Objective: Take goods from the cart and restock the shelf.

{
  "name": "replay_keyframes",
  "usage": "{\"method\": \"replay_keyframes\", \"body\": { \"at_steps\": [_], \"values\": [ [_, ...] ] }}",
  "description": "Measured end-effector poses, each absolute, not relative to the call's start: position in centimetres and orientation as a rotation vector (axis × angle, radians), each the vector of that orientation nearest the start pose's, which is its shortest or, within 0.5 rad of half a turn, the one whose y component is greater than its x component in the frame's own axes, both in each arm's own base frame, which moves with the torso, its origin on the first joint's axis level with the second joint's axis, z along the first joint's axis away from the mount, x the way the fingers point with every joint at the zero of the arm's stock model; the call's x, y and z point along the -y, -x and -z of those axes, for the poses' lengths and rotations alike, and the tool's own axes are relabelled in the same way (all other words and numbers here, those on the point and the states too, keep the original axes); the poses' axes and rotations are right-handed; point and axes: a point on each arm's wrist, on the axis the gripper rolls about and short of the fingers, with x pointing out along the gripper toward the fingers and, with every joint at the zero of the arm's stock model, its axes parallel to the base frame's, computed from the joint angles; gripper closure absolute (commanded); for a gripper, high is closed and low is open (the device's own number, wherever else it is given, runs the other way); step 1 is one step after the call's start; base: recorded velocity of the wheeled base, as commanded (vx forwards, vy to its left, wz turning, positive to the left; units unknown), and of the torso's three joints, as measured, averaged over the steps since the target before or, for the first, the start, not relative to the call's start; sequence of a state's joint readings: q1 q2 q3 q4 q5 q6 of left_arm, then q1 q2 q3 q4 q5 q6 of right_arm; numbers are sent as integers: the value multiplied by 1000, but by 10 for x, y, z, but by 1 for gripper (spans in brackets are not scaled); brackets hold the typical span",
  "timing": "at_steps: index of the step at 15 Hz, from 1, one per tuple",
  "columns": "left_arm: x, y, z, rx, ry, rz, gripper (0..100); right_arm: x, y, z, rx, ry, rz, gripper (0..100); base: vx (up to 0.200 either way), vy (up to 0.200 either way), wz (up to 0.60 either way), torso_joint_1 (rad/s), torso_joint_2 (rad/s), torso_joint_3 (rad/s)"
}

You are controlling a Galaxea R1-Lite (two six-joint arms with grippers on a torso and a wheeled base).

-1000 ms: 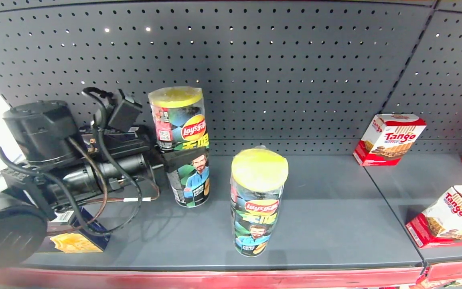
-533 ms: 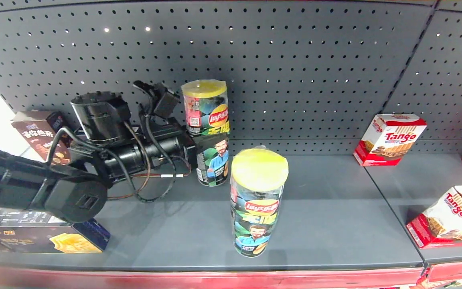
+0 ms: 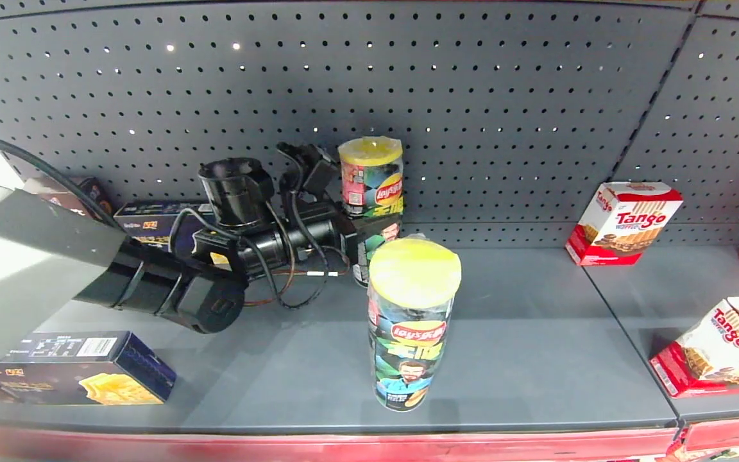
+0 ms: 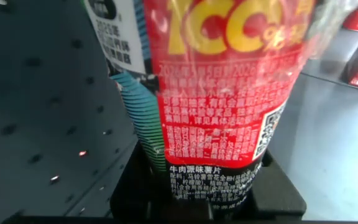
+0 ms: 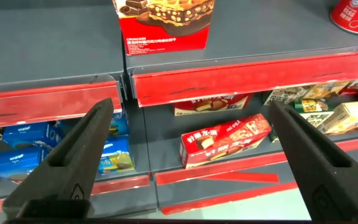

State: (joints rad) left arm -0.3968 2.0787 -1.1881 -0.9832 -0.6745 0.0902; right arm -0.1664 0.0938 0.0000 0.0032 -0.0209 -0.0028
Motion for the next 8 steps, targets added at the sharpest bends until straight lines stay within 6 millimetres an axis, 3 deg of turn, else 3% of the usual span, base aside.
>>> {"method": "replay_keyframes", "body": {
  "at_steps": [6,7,8],
  "values": [
    [178,-385,-176,157,-98,1096,100,-2,15,-77,-98,-4,187,0,0,0,0,0,0,0],
    [178,-385,-174,156,-101,1095,0,-2,15,-77,-98,-4,187,0,0,0,0,0,0,0],
    [178,-386,-173,161,-114,1094,0,-2,15,-77,-98,-4,187,0,0,0,0,0,0,0]
  ]
}}
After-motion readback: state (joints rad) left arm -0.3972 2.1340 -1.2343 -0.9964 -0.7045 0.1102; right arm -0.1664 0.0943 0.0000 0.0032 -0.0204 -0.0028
